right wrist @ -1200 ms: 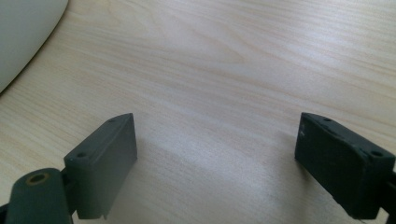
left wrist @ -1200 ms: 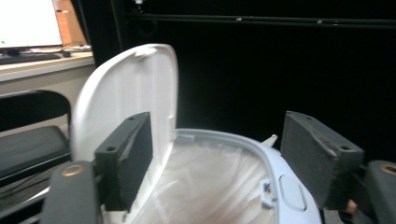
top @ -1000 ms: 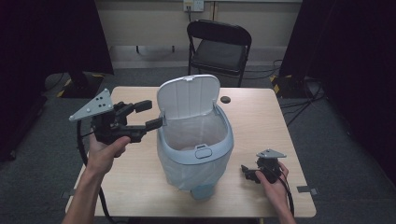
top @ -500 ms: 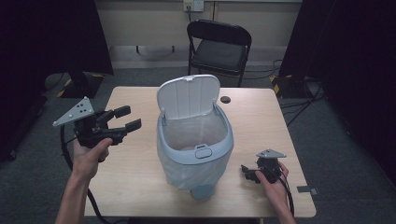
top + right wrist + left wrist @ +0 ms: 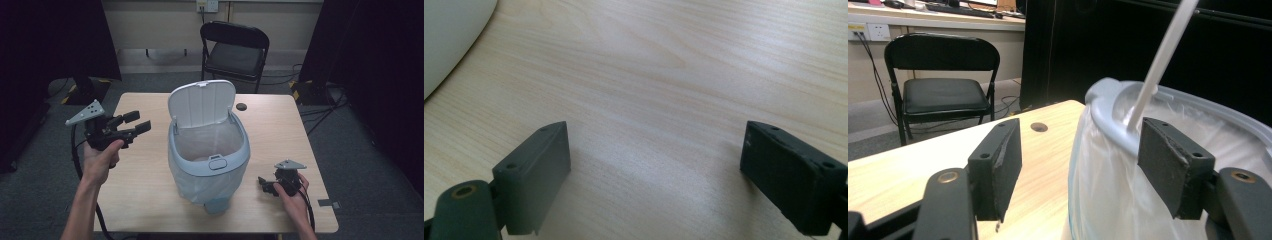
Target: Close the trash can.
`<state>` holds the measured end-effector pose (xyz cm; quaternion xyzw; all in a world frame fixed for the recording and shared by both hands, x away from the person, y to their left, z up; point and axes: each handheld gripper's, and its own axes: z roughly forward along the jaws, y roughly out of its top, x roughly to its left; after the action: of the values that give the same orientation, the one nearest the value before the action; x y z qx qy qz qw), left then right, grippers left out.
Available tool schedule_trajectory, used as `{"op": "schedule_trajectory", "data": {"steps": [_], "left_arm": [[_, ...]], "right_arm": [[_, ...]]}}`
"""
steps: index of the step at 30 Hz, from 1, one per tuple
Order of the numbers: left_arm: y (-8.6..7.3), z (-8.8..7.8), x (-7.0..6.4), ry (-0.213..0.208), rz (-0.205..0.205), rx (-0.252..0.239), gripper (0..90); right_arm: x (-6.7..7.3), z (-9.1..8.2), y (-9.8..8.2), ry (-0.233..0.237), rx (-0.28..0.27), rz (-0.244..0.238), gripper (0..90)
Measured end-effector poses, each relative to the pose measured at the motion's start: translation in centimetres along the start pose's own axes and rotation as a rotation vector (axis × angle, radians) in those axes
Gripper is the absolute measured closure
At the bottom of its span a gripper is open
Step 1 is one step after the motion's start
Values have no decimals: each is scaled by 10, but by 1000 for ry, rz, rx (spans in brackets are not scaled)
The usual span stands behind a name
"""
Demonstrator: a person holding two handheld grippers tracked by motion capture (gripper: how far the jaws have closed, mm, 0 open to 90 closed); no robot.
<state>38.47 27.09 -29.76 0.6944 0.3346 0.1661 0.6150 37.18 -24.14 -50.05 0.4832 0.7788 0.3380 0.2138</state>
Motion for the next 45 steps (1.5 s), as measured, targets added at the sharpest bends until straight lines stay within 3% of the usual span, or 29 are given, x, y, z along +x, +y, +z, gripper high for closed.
{"op": "schedule_trajectory", "data": {"steps": [4,11,15,19,21,25,28,31,33,37,41,45], "left_arm": [[18,13,-1,-14,-1,-11,354],[47,32,-13,-67,34,-38,355],[56,37,-17,-68,57,-57,300],[60,34,-15,-119,35,-67,296],[61,35,-19,-146,45,-60,280],[64,40,-26,-137,70,-52,282],[67,34,-23,-141,53,-104,295],[69,31,-16,-92,41,-103,299],[70,31,-11,-82,29,-107,302],[72,42,-3,-47,3,-75,311],[73,54,-7,-75,23,-44,298],[75,58,-12,-101,16,-45,315]], "right_arm": [[0,0,0,0,0,0,112],[0,0,0,1,0,0,112],[0,0,0,-1,-1,0,113],[0,0,0,-1,-1,-1,113],[0,0,0,-1,-1,0,113],[0,0,0,-1,-1,0,113],[0,0,0,-1,-1,0,113],[0,0,0,-1,-1,0,113],[0,0,0,-1,-1,0,113],[0,0,0,-1,-1,0,113],[0,0,0,-1,0,0,113],[0,0,0,-1,0,0,113]]}}
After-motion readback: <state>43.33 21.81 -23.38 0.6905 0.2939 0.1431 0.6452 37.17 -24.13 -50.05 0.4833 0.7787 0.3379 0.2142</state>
